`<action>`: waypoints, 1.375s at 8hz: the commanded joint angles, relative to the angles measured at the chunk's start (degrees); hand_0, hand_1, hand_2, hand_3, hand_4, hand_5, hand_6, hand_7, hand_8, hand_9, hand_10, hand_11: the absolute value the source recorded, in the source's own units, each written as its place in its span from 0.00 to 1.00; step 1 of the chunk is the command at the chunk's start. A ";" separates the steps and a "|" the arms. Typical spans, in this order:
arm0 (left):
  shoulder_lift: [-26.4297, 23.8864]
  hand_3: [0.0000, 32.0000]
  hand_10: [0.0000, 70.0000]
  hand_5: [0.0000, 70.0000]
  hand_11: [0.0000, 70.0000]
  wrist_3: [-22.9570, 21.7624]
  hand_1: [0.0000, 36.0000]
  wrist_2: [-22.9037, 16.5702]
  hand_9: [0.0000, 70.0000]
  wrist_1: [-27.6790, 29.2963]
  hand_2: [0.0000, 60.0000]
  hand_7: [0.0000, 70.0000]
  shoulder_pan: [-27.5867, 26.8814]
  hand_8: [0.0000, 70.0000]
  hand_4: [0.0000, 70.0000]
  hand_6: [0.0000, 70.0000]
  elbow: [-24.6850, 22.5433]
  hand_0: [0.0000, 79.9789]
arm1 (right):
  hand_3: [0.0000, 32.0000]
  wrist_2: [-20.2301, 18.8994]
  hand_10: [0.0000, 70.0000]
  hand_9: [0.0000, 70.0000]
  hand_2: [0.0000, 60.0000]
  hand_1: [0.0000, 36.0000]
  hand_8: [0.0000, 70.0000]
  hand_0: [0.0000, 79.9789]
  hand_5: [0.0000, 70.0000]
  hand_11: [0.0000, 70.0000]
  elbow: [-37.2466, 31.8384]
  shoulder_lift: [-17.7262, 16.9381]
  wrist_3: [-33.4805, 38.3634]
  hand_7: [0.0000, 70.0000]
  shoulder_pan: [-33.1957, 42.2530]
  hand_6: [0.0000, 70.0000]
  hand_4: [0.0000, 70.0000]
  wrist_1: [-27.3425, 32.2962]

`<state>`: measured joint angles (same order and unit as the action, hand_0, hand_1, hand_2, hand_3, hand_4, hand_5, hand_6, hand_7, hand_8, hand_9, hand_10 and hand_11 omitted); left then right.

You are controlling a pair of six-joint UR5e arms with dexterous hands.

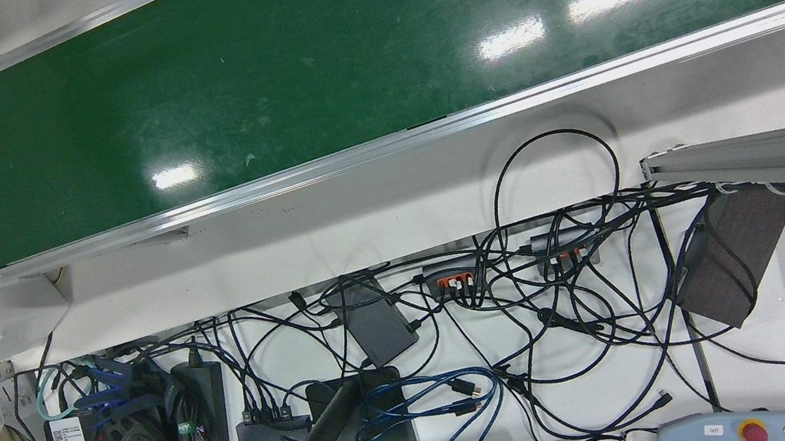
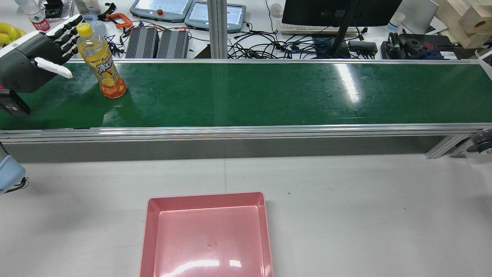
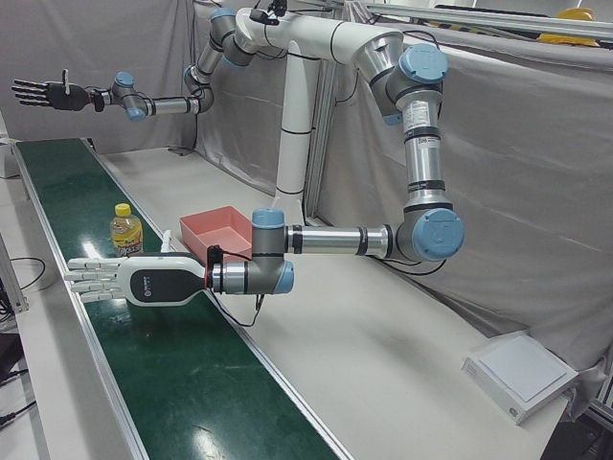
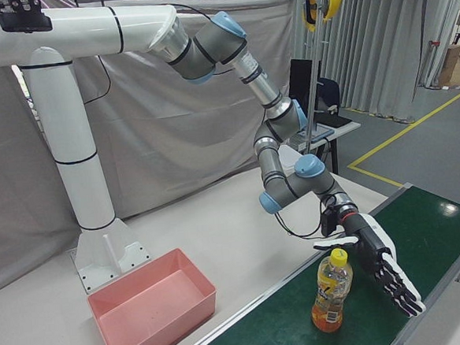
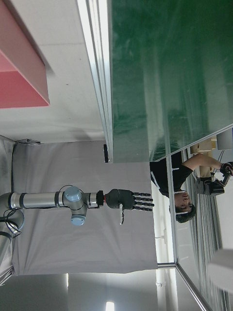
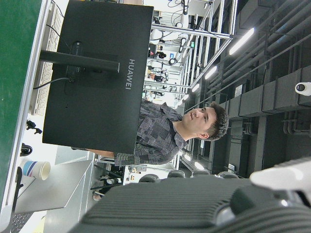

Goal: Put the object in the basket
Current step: 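Move the left hand to the juice bottle and close fingers around it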

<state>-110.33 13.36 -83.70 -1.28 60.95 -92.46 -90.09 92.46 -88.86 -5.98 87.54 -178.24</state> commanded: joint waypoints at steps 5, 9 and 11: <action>-1.20 0.00 1.00 1.00 1.00 -6.13 0.57 5.56 1.00 -0.57 0.44 1.00 -0.13 0.95 1.00 1.00 -0.09 1.00 | 0.00 0.00 0.00 0.00 0.00 0.00 0.00 0.00 0.00 0.00 0.00 0.00 0.00 0.00 0.00 0.00 0.00 0.00; -1.46 0.00 1.00 1.00 1.00 -5.98 0.98 4.70 1.00 -5.63 1.00 1.00 -0.39 1.00 1.00 1.00 -4.45 0.77 | 0.00 0.00 0.00 0.00 0.00 0.00 0.00 0.00 0.00 0.00 0.00 0.00 -0.09 0.00 0.00 0.00 0.00 0.00; -1.64 0.00 1.00 1.00 1.00 -5.89 0.98 -0.72 1.00 -9.44 1.00 1.00 -0.57 1.00 1.00 1.00 -10.61 0.77 | 0.00 0.00 0.00 0.00 0.00 0.00 0.00 0.00 0.00 0.00 0.00 0.00 0.00 0.00 0.00 0.00 0.00 0.00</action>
<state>-111.85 7.40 -79.65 -7.19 60.61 -97.51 -90.09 92.51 -88.86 -6.01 87.54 -178.24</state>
